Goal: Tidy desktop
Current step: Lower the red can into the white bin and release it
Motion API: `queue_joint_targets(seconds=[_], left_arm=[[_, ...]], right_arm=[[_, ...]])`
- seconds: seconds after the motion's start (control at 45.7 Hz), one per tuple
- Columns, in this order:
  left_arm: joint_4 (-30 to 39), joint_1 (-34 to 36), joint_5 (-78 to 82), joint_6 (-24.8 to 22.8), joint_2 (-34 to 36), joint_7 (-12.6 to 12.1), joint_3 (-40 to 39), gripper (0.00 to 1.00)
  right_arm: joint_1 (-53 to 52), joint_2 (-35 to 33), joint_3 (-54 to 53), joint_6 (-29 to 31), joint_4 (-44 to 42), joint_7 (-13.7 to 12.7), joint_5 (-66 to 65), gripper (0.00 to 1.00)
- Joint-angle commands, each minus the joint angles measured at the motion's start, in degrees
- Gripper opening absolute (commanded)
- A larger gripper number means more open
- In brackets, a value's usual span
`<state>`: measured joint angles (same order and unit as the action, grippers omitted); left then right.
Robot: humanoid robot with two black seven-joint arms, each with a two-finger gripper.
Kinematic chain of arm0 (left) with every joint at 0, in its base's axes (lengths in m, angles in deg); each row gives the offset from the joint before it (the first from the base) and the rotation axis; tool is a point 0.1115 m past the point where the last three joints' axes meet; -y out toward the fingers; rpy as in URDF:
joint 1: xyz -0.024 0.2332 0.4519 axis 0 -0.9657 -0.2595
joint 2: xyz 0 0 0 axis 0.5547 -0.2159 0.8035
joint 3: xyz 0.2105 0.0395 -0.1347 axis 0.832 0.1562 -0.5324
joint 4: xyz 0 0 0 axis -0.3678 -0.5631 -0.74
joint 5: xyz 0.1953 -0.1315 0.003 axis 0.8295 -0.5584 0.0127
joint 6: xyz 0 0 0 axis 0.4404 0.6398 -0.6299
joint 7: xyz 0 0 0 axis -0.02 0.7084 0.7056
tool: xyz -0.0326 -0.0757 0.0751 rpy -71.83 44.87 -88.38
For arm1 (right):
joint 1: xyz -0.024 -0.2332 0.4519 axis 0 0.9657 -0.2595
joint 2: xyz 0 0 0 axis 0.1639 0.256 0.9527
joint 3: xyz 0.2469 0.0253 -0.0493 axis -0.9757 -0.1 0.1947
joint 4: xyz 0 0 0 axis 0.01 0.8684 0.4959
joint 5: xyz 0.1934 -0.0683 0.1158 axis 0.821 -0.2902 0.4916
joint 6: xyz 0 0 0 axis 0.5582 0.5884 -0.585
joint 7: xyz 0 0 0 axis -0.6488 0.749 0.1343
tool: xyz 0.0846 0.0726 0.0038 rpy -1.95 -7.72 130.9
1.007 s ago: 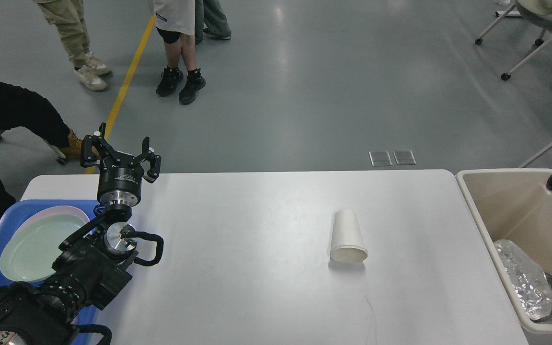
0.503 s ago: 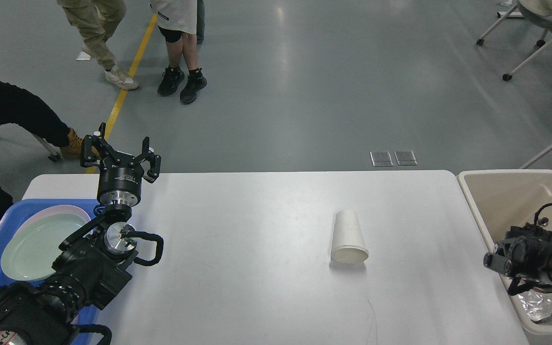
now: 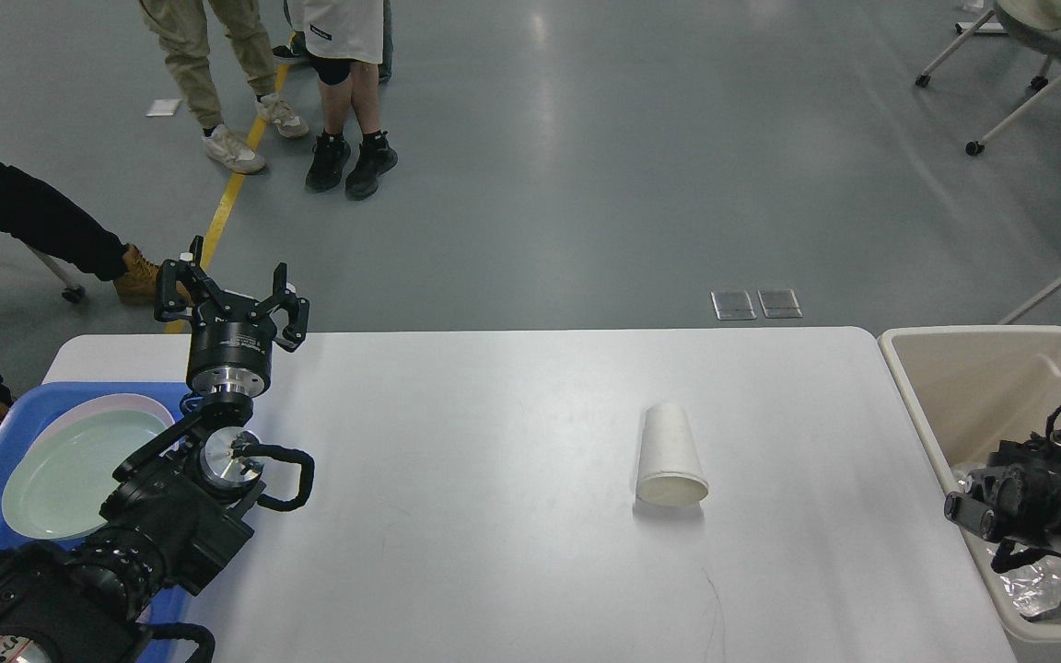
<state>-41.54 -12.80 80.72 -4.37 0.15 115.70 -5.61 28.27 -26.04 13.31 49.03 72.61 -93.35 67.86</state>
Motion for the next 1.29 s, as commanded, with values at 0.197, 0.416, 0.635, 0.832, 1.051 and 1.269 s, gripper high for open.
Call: queue_joint_targets(seconds=[0.197,0.416,0.635,0.832,1.051,1.269], left_arm=[[0.0,0.0,0.0,0.0,0.0,0.0,0.0,0.96],[0.0,0.0,0.0,-0.1,0.0,0.0,0.0,0.96],[0.0,0.0,0.0,-0.1,0.0,0.0,0.0,0.96],[0.0,0.0,0.0,0.0,0.0,0.0,0.0,0.96],[0.0,0.0,0.0,-0.1,0.0,0.0,0.0,0.96],[0.0,0.0,0.0,-0.1,0.0,0.0,0.0,0.96]], right_arm=[[1.2,-0.7,0.0,-0.8,-0.7,0.0,0.0,0.48],[1.9,-0.7,-0.2,-1.1,-0.6,0.0,0.0,0.91],[1.9,-0.8,-1.4,-1.0,-0.2,0.0,0.2,1.0],[1.8,-1.4,-2.3,-0.6,0.2,0.0,0.2,1.0],[1.1,-2.5,-3.1,-0.3,0.8,-0.1,0.3,1.0],[-4.7,-9.0,-5.5,1.2,8.4,-0.1,0.3,1.0]])
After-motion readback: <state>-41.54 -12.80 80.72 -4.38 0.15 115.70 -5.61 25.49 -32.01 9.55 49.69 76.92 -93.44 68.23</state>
